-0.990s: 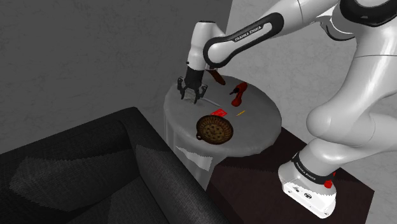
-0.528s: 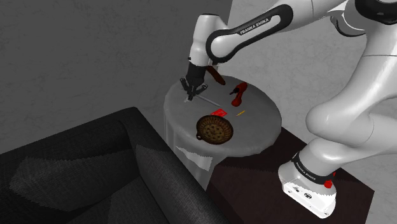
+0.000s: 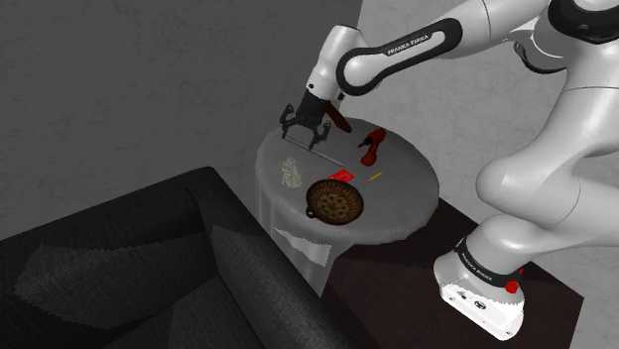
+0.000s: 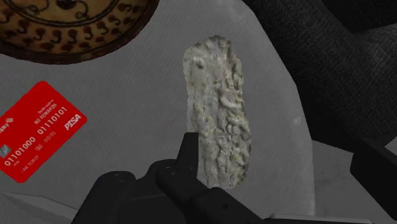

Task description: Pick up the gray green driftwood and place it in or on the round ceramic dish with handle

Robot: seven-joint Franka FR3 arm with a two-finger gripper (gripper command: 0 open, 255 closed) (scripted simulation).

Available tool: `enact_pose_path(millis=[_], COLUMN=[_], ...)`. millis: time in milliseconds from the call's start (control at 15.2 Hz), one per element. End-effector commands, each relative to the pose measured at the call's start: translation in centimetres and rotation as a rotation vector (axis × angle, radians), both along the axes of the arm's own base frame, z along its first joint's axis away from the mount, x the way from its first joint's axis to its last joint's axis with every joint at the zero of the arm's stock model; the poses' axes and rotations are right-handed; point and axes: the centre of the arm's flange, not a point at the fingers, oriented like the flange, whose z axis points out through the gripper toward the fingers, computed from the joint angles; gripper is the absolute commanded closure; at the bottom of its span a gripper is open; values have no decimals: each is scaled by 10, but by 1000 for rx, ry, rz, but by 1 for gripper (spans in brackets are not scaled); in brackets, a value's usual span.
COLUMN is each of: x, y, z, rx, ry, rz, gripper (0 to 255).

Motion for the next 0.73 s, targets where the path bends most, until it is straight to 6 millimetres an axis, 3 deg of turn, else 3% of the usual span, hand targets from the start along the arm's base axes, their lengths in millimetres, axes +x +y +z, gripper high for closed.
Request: enact_pose_path(millis=[0, 396, 660], x=[5, 6, 6], y=[-5, 8, 8], z=[-5, -36, -36], rx=[29, 29, 29], ry=[-36, -36, -36], rz=[46, 46, 46], gripper=[0, 0, 0])
